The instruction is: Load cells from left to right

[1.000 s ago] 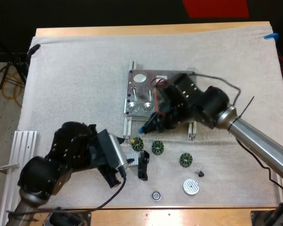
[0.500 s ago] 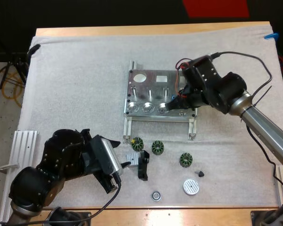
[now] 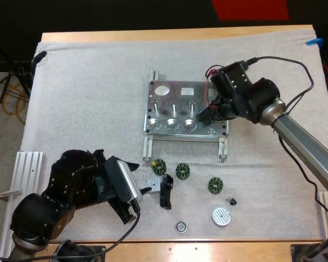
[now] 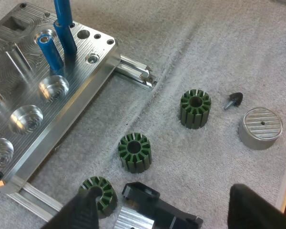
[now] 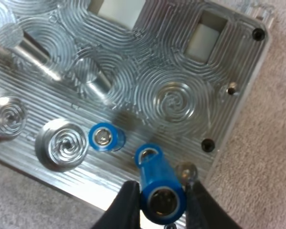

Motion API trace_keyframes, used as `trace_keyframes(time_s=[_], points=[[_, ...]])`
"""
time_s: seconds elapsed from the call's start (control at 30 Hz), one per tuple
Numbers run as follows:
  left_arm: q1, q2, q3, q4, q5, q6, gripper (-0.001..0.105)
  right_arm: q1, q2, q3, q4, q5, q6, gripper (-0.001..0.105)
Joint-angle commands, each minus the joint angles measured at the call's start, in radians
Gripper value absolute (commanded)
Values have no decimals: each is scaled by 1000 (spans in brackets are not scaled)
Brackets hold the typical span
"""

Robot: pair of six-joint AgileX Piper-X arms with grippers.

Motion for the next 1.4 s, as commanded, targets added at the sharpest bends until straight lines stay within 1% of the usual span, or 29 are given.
trace_keyframes(time_s=[0.0,0.23,0.47,1.03,1.17,1.37], points=[[-5,-5,-10,4,-2,-14,58,-4,18,5,23,20,-12,20],[-5,-5,-10,4,-2,-14,58,-4,-7,5,23,66,-12,20],[-5,-5,-10,4,-2,-14,58,-4,-30,5,23,66,-12,20],[-5,-5,-10,4,-2,-14,58,-4,40,12,0,66,-4,20],[-5,-5,-10,4,-2,-14,58,-4,54,13,0,112,-2,20],[-5,-5,-10,4,-2,-14,58,-4,54,13,0,116,-2,20]])
